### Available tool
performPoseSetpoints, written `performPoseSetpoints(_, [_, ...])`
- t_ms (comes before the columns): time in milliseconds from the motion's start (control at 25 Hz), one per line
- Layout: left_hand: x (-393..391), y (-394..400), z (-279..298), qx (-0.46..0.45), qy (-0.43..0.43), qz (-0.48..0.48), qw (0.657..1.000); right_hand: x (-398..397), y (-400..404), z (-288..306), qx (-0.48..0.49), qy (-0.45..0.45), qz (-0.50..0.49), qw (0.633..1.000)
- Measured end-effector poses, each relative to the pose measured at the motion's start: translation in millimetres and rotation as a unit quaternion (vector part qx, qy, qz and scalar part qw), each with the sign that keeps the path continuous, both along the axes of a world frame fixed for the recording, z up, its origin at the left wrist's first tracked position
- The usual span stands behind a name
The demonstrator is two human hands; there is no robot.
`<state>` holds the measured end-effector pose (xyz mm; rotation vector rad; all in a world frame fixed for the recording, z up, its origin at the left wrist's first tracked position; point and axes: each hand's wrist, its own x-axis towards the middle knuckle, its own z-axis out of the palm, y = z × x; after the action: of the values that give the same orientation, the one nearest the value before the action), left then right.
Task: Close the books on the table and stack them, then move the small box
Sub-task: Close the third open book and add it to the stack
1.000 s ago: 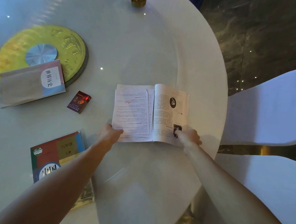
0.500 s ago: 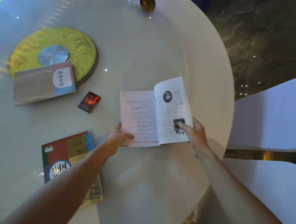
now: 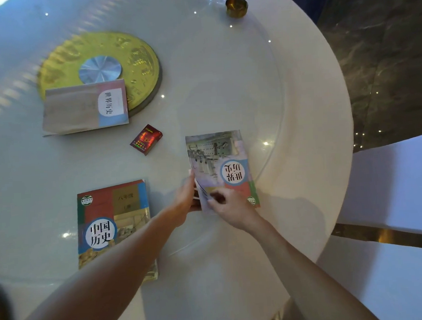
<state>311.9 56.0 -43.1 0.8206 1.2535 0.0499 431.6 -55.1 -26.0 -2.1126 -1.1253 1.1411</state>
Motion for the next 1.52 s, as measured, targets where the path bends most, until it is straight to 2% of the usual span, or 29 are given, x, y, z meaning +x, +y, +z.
performPoseSetpoints(40, [-0.9,-1.3,-1.3,0.008,0.003,-0.003,1.000,-1.4,-0.5,-2.4,-0.022,-0.010,0.030,0.999])
performPoseSetpoints(120, [-2.7,-3.2,-7.2,0.034,0.007,-0.008,0.999,1.5,-0.9,-5.0,-0.025,0.009,0.019,0.999])
performPoseSetpoints(240, [-4.4,-2.6,-11.8,0.041,0.008,0.000,0.999,16.5,-3.1,-5.5,-0.016,0.010,-0.125,0.992])
performPoseSetpoints(280, [-3.6,-2.3,-10.3,0.033,0.001,0.002,0.999,21.9,-8.0,-4.2,-0.029,0.031,-0.192,0.981])
performPoseSetpoints(360, [-1.4,-1.8,-1.6,0.024,-0.025,0.004,0.999,24.5,-21.7,2.6,-0.068,0.141,-0.291,0.944])
performPoseSetpoints(480, [1.7,-3.3,12.4,0.022,-0.068,0.006,0.997,8.0,-42.7,10.9,-0.149,0.236,-0.288,0.916])
performPoseSetpoints(560, [0.9,-7.9,17.6,0.020,-0.088,0.001,0.996,-6.7,-50.2,6.1,-0.149,0.316,-0.337,0.874])
performPoseSetpoints(680, [-11.1,-14.1,21.0,0.034,-0.117,-0.044,0.992,-21.4,-46.4,-2.1,-0.009,0.472,-0.472,0.745])
performPoseSetpoints(720, [-17.1,-14.7,22.0,0.046,-0.120,-0.066,0.990,-24.4,-42.8,-2.3,0.033,0.489,-0.489,0.721])
performPoseSetpoints(760, [-24.7,-14.6,23.4,0.058,-0.113,-0.087,0.988,-28.0,-38.5,-0.7,0.063,0.490,-0.495,0.715])
performPoseSetpoints(920, [-58.6,-13.8,38.5,0.092,-0.047,-0.140,0.985,-30.4,-22.8,18.8,0.115,0.458,-0.460,0.752])
performPoseSetpoints(1040, [-87.6,-4.9,62.5,0.166,0.002,-0.169,0.972,-25.8,-11.6,40.1,0.150,0.448,-0.404,0.783])
performPoseSetpoints(1120, [-107.8,5.1,79.9,0.237,0.021,-0.134,0.962,-24.9,-3.8,54.1,0.161,0.453,-0.369,0.795])
performPoseSetpoints(1240, [-138.8,21.5,99.9,0.331,0.038,-0.031,0.942,-29.9,8.6,74.7,0.157,0.465,-0.322,0.810])
performPoseSetpoints(1320, [-159.6,32.8,109.1,0.398,0.059,0.002,0.915,-36.8,18.2,86.0,0.145,0.466,-0.286,0.824])
performPoseSetpoints(1440, [-188.8,46.7,113.1,0.496,0.134,0.004,0.858,-49.3,35.0,99.7,0.123,0.465,-0.220,0.849])
performPoseSetpoints(1520, [-204.8,50.0,112.8,0.539,0.175,0.042,0.823,-58.8,45.6,107.8,0.100,0.455,-0.172,0.868])
